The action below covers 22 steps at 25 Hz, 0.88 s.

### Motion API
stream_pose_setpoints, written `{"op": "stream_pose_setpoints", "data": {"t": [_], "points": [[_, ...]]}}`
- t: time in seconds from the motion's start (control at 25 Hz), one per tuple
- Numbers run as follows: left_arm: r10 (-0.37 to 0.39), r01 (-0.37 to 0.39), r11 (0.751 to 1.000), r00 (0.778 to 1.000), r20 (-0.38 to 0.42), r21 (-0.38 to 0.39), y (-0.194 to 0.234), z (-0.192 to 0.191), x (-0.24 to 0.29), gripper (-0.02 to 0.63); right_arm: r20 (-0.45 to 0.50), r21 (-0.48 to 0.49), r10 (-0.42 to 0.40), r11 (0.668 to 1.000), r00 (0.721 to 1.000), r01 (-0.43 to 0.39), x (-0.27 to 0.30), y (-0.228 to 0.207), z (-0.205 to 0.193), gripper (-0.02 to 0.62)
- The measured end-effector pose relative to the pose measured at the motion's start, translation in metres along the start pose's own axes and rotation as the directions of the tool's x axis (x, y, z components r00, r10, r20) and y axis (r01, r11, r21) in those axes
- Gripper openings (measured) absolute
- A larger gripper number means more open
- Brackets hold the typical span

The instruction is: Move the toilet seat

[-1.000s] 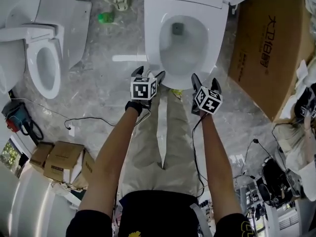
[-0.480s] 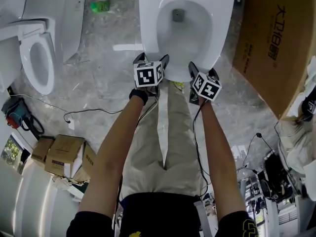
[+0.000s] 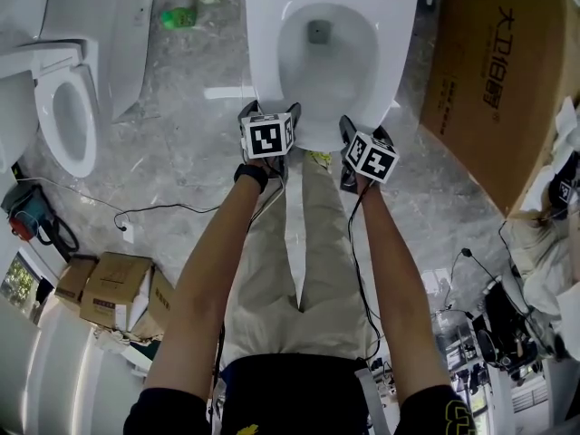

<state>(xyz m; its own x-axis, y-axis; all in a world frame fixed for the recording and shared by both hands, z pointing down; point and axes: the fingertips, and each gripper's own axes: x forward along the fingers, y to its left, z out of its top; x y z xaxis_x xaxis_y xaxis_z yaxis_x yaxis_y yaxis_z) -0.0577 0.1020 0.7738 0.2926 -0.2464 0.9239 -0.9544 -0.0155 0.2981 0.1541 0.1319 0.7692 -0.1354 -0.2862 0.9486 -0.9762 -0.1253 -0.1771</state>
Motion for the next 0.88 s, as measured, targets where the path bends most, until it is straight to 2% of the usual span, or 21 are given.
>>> {"op": "stream_pose_setpoints", "data": {"t": [0.32, 0.36, 0.4, 0.48, 0.72, 0.88], "points": [[0.068, -0.068, 0.997, 0.998, -0.02, -0.03, -0.001, -0.008, 0.003, 0.424, -0.065, 0.069, -0.012, 0.997, 0.998, 0.017, -0.003, -0.004, -0.001, 0.365], [0.086, -0.087, 0.995, 0.996, -0.02, -0.048, 0.001, -0.01, 0.003, 0.397, -0.07, 0.075, -0.014, 0.997, 0.997, 0.019, -0.004, -0.005, -0.001, 0.362], [0.107, -0.108, 0.992, 0.994, -0.024, -0.068, 0.005, -0.01, 0.0, 0.323, -0.075, 0.083, -0.014, 0.996, 0.997, 0.02, -0.005, -0.005, -0.001, 0.358], [0.139, -0.142, 0.985, 0.989, -0.04, -0.094, 0.011, -0.005, -0.011, 0.304, -0.083, 0.099, -0.009, 0.995, 0.997, 0.018, -0.006, -0.005, -0.002, 0.351], [0.144, -0.15, 0.982, 0.988, -0.054, -0.118, 0.009, 0.0, -0.019, 0.298, -0.107, 0.133, 0.005, 0.991, 0.994, 0.009, -0.014, -0.006, 0.001, 0.331], [0.121, -0.127, 0.982, 0.991, -0.053, -0.141, 0.006, -0.004, -0.015, 0.295, -0.114, 0.156, 0.011, 0.988, 0.993, 0.007, -0.024, -0.004, 0.004, 0.324]]}}
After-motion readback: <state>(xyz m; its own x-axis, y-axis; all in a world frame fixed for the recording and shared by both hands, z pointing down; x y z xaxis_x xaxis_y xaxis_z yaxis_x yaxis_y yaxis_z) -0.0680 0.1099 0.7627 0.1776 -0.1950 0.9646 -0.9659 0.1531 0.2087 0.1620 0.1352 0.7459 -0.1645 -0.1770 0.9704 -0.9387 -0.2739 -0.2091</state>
